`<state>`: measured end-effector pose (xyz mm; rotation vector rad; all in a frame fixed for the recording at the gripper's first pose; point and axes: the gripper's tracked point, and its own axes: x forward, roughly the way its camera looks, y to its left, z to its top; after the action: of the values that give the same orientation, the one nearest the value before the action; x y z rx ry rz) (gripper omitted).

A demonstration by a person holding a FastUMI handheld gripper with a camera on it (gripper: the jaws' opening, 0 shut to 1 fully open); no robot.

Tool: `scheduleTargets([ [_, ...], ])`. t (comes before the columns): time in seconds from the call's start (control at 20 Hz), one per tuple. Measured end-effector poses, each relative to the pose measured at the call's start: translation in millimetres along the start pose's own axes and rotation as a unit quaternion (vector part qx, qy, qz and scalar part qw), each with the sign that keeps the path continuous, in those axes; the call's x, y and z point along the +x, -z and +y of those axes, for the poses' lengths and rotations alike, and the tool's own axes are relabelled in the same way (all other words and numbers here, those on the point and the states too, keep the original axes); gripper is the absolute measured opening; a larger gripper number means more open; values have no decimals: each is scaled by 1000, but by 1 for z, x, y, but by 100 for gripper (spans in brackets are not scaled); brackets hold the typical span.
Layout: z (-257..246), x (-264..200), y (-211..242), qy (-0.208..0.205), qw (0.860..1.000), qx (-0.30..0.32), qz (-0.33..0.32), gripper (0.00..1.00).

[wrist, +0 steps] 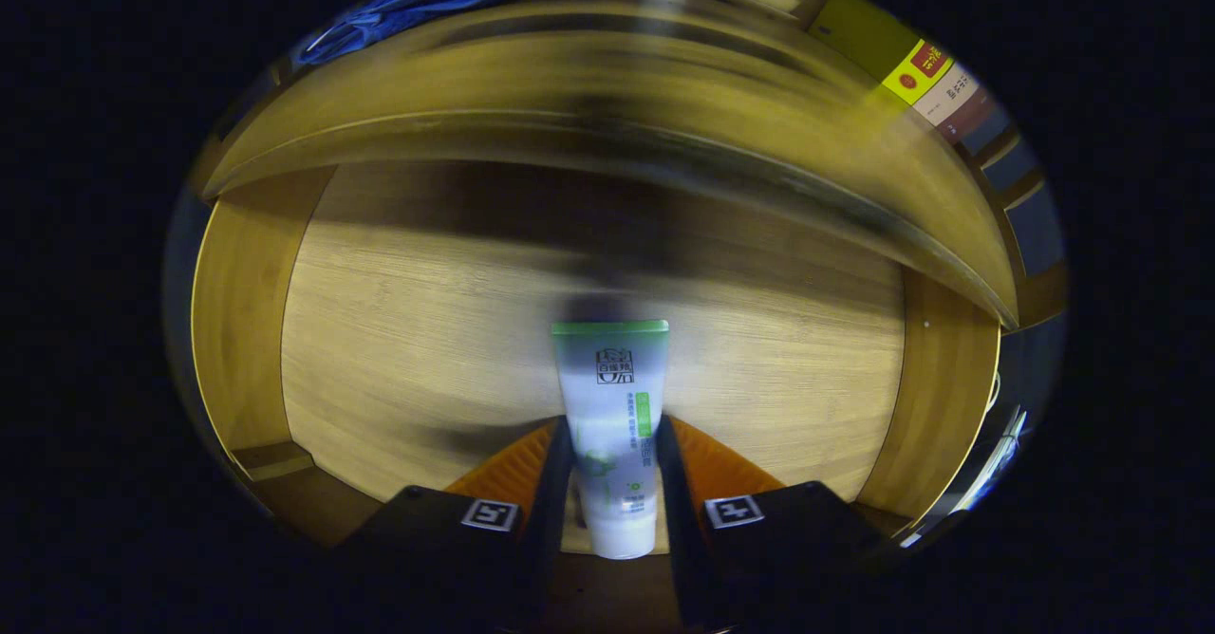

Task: Pull open the drawer, take out the items inside it, and place them on the countertop above the cabinet.

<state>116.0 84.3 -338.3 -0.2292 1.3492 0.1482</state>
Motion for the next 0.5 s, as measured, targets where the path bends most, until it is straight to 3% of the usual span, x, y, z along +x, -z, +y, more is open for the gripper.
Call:
scheduleTargets([
  [0.15, 15, -24, -27, -7, 1000, 10, -18, 48],
  [0.25, 23, -41, -41, -9, 1000, 10, -26, 48],
  [0.5, 14, -33, -56, -11, 999, -1, -49, 48],
])
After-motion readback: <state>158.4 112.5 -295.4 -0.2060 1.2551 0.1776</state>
